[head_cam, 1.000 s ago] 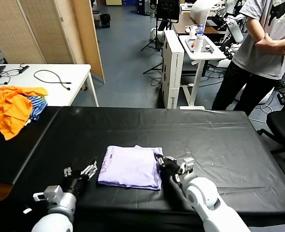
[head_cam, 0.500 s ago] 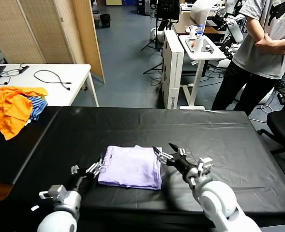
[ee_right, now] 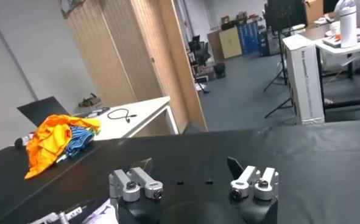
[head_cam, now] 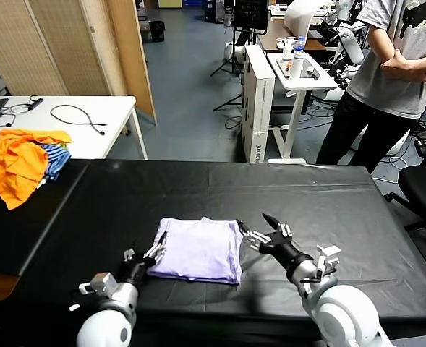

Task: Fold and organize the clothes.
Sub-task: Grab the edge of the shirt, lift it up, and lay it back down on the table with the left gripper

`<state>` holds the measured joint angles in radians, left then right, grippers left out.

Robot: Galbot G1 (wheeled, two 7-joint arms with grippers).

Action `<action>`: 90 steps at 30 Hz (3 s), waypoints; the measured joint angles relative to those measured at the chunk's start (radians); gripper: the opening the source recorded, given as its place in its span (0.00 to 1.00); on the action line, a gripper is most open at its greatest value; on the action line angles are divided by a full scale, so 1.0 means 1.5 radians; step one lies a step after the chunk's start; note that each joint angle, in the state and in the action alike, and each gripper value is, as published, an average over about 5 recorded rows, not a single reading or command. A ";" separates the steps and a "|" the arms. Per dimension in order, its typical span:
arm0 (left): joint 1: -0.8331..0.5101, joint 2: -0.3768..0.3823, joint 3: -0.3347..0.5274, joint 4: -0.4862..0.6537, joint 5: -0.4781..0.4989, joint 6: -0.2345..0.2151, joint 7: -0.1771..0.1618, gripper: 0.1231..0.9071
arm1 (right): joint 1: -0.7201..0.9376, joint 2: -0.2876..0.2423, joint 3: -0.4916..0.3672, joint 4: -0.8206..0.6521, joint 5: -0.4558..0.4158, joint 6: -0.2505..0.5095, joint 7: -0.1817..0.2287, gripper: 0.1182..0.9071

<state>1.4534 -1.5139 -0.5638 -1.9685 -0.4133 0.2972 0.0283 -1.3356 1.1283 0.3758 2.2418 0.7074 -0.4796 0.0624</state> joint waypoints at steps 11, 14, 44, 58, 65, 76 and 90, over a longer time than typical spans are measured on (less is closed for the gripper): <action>0.003 -0.005 0.001 0.015 -0.018 -0.005 -0.001 0.99 | 0.001 -0.001 -0.002 0.004 -0.002 0.000 0.001 1.00; 0.004 -0.004 0.000 0.016 -0.035 -0.006 -0.001 0.96 | 0.003 -0.001 -0.004 0.004 -0.003 0.000 0.001 1.00; 0.020 0.054 -0.031 -0.025 -0.030 0.040 -0.008 0.06 | -0.042 0.012 0.056 -0.041 -0.057 -0.010 0.030 1.00; 0.078 0.317 -0.239 -0.037 -0.067 0.021 -0.001 0.06 | -0.051 0.032 0.051 -0.068 -0.077 -0.005 0.028 1.00; 0.099 0.379 -0.301 -0.088 -0.026 0.030 -0.033 0.06 | -0.055 0.036 0.039 -0.075 -0.080 0.000 0.026 1.00; 0.078 0.229 -0.103 -0.192 0.001 0.054 -0.070 0.06 | -0.057 0.038 0.035 -0.059 -0.083 -0.005 0.027 1.00; 0.048 0.015 0.114 -0.142 0.056 0.054 -0.066 0.06 | -0.037 0.034 0.021 -0.044 -0.039 -0.021 0.029 1.00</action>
<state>1.5260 -1.4907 -0.3924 -2.1811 -0.3288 0.3776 -0.0711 -1.3910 1.1795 0.4069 2.1765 0.6492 -0.5111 0.1060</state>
